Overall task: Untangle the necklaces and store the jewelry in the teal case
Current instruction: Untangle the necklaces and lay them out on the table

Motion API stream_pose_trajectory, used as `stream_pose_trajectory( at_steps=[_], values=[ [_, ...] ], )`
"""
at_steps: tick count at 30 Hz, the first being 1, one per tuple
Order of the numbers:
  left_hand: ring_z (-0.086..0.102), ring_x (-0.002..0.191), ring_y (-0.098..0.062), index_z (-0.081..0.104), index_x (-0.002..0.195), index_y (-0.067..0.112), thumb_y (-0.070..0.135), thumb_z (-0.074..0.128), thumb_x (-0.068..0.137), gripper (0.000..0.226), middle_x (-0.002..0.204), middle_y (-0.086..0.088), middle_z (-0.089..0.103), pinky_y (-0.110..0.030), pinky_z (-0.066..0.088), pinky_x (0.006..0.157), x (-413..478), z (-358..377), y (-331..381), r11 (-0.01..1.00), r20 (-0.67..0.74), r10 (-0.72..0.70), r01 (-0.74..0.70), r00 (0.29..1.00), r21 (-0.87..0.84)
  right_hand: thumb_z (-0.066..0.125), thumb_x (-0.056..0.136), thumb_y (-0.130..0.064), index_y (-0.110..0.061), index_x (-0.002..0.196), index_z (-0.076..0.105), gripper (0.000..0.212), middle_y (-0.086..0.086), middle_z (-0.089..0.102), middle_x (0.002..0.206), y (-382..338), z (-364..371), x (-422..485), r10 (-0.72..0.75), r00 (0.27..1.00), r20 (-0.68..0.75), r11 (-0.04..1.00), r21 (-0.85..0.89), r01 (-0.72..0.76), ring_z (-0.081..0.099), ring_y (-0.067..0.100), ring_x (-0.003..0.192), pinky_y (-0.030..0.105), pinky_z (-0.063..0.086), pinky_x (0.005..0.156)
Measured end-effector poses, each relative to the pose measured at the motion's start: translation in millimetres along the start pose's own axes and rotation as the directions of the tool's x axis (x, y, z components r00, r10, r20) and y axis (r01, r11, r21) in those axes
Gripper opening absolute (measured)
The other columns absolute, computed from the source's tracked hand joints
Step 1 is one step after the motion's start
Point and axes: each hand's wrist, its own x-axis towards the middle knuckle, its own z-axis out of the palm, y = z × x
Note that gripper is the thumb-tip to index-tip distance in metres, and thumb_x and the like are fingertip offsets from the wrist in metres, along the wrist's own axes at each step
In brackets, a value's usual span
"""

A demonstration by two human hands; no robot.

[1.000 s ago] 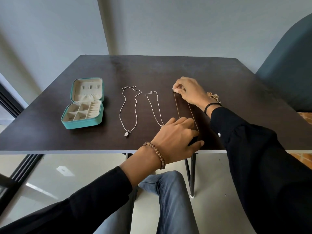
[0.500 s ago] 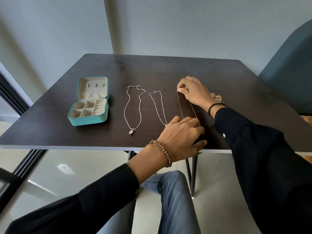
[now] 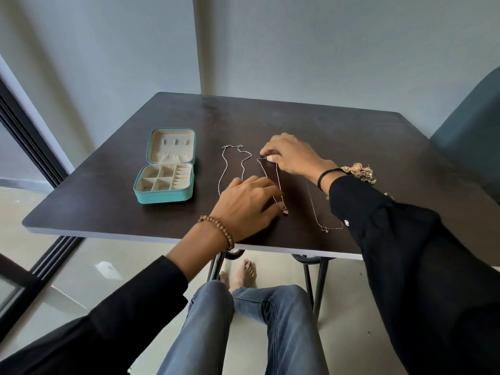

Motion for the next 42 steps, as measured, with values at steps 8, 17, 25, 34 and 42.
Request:
stream_pose_trajectory(
  at_steps=[8,17,25,34,42],
  values=[
    [0.050,0.129,-0.010,0.061,0.130,0.028,0.048,0.041,0.102,0.040,0.139,0.014,0.057,-0.035,0.035,0.101,-2,3,-14,1.000,0.049,-0.002,0.002,0.999,0.005,0.070,0.094,-0.031,-0.023,0.103,0.078,0.014,-0.005,0.070,0.106,-9,-14,10,0.056,0.998,0.014,0.996,-0.071,-0.055,0.062,0.021,0.110,0.034,0.040,0.077],
    [0.056,0.123,-0.012,0.068,0.120,0.023,0.042,0.045,0.101,0.035,0.130,0.011,0.064,-0.036,0.036,0.100,-9,3,-16,1.000,0.023,-0.020,0.020,1.000,0.004,0.076,0.089,-0.029,-0.025,0.094,0.080,0.007,-0.007,0.075,0.091,-17,-29,1,0.118,0.988,0.096,0.990,-0.084,-0.110,0.070,0.018,0.094,0.032,0.043,0.074],
    [0.054,0.124,-0.013,0.068,0.120,0.021,0.041,0.048,0.100,0.035,0.129,0.010,0.064,-0.034,0.036,0.100,-7,4,-15,0.999,0.007,-0.032,0.033,0.999,-0.020,0.043,0.104,-0.014,-0.006,0.107,0.051,0.011,0.012,0.054,0.113,-25,-19,-7,0.022,0.974,0.225,0.969,-0.243,0.035,0.047,0.032,0.112,0.039,0.039,0.076],
    [0.059,0.110,-0.022,0.070,0.112,0.018,0.025,0.062,0.092,0.022,0.116,-0.001,0.069,-0.032,0.044,0.093,-3,-16,-27,0.919,-0.220,-0.319,0.244,0.922,-0.311,0.060,0.094,-0.004,-0.010,0.103,0.064,0.011,0.004,0.073,0.084,-47,-65,-27,0.137,0.991,-0.009,0.728,0.679,-0.094,0.069,0.011,0.075,0.023,0.055,0.074],
    [0.066,0.088,-0.004,0.071,0.098,0.015,0.012,0.064,0.089,0.012,0.097,0.009,0.072,-0.007,0.047,0.075,11,-68,-11,0.782,-0.328,-0.429,0.164,0.841,-0.601,0.060,0.096,-0.001,0.000,0.103,0.071,0.013,0.014,0.072,0.087,-75,-113,-52,0.114,0.993,0.014,0.378,0.924,-0.056,0.071,0.021,0.082,0.027,0.057,0.076]
  ],
)
